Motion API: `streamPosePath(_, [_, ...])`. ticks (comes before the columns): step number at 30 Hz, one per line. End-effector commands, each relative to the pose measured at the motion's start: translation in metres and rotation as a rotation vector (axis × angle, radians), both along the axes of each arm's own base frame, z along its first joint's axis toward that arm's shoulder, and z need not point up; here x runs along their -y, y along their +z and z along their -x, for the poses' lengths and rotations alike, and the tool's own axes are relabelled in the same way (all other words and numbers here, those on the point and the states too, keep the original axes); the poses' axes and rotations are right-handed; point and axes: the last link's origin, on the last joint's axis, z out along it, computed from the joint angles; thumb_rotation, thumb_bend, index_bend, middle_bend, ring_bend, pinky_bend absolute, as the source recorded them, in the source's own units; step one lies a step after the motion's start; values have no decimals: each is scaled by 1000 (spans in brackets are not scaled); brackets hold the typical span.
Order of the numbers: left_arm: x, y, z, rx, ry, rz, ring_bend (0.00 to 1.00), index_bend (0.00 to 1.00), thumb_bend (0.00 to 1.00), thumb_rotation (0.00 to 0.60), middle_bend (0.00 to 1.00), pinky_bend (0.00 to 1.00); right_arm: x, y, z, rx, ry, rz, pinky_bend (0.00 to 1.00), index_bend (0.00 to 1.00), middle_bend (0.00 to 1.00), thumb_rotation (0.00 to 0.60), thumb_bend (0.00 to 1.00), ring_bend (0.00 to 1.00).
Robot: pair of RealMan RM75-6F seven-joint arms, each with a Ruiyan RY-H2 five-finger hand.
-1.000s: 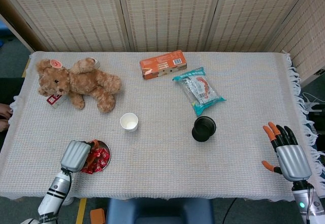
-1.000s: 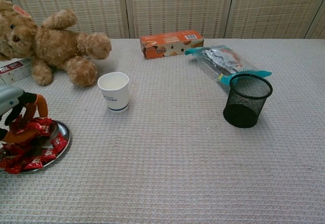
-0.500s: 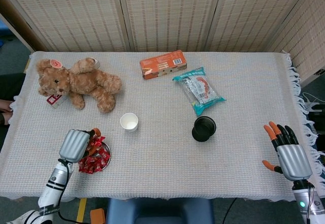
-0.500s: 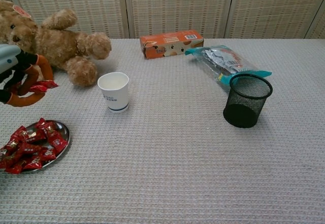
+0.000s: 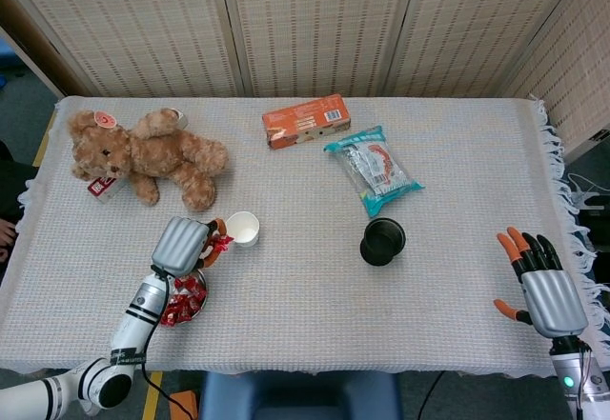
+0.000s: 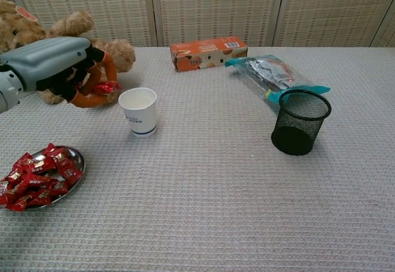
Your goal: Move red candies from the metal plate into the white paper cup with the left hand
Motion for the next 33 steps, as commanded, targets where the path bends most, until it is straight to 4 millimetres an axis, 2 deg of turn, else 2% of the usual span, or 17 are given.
streamPosePath(1, [-10, -7, -9, -12, 1, 6, 691, 768, 735, 600, 741, 1000, 0, 1, 0, 2, -1, 3, 0, 0, 0, 600, 0, 0])
streamPosePath(13, [-37, -30, -27, -81, -2, 13, 692, 768, 735, 600, 742, 1000, 2, 6, 3, 10, -13, 19, 0, 0, 0, 600, 0, 0])
streamPosePath(26, [-47, -47, -34, -128, -5, 29, 691, 755, 733, 600, 737, 1000, 4, 9, 5, 19, -20, 32, 0, 0, 0, 600, 0, 0])
streamPosePath(29, [-49, -48, -34, -141, -2, 37, 687, 711, 726, 600, 721, 1000, 3, 10, 4, 20, -20, 33, 0, 0, 0, 600, 0, 0])
streamPosePath(33, [-52, -49, -32, -162, 5, 45, 677, 587, 699, 600, 668, 1000, 2, 11, 4, 20, -19, 36, 0, 0, 0, 600, 0, 0])
